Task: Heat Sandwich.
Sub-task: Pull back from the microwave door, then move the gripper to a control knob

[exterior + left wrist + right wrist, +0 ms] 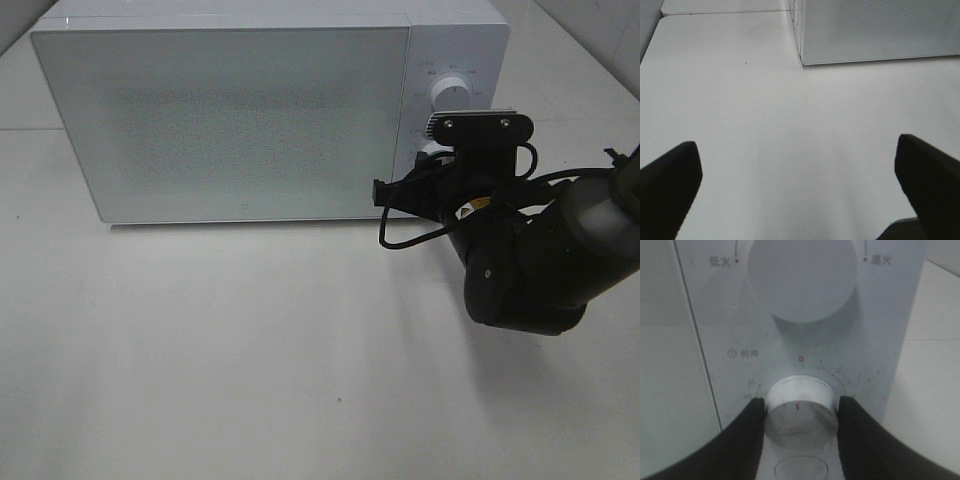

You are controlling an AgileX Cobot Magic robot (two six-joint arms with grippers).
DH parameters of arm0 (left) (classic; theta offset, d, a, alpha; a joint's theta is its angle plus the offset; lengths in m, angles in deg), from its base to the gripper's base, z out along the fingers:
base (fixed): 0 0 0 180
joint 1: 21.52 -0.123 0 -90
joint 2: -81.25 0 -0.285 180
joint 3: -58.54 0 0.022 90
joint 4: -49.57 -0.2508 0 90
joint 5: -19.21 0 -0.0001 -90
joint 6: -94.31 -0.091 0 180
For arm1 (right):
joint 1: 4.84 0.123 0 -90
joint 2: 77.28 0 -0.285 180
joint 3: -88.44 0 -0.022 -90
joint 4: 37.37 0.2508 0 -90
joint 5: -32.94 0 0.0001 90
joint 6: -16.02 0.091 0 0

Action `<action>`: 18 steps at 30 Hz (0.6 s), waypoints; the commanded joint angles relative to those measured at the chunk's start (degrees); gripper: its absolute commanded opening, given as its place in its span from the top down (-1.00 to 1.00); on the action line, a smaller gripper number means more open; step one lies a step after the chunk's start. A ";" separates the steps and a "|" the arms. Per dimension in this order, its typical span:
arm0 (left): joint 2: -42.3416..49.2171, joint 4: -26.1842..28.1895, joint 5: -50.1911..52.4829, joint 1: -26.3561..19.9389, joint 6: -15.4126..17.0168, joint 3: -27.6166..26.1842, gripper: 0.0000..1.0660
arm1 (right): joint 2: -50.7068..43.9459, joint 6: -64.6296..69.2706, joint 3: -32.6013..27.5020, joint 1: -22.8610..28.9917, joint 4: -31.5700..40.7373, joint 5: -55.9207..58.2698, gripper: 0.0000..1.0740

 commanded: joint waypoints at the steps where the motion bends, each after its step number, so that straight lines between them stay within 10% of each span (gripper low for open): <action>1: 1.66 0.29 0.17 -0.23 0.29 0.17 -0.95 | -0.34 -0.74 0.40 -0.06 -1.15 -1.89 0.78; 18: 1.66 0.29 0.17 -0.23 0.29 0.17 -0.95 | -0.34 -0.74 0.40 -0.06 0.17 -1.89 0.76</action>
